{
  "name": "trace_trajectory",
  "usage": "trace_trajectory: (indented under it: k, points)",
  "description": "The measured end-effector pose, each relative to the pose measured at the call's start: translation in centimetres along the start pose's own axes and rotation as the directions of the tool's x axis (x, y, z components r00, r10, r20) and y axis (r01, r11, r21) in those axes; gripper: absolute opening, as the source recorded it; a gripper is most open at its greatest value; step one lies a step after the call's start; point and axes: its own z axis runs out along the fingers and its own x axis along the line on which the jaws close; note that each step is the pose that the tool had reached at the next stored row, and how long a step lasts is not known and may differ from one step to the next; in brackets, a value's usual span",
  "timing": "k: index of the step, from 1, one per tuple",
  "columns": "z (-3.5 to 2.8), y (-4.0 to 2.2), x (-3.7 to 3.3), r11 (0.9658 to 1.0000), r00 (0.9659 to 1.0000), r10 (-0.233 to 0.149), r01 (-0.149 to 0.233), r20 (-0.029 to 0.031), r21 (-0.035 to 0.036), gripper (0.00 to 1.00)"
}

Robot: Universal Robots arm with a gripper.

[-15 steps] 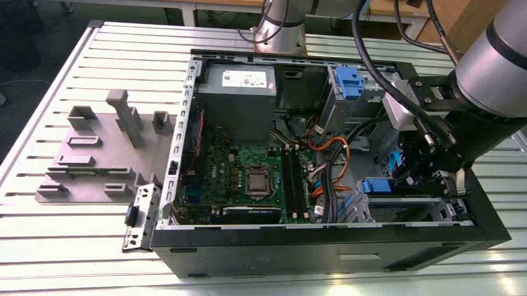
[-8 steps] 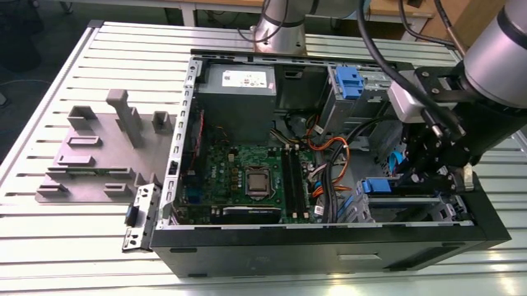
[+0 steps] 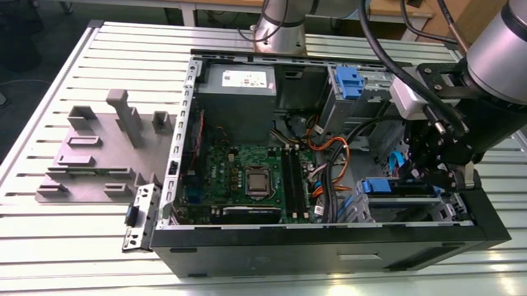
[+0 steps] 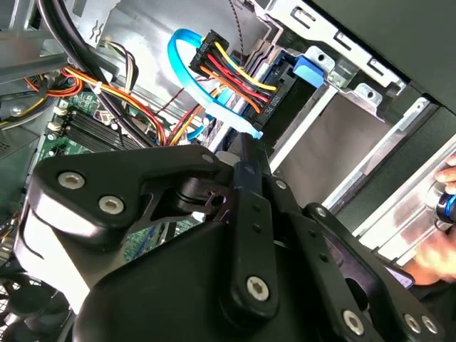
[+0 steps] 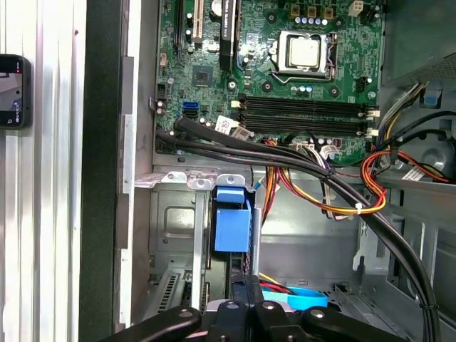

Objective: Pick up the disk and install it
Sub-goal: 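Insert the second disk wire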

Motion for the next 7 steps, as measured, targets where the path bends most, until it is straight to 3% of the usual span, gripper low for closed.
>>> trace_trajectory:
  k: [7]
  points:
    - [0.0, 0.0, 0.0, 1.0, 1.0, 0.0, 0.0, 0.0, -0.0002, 0.11]
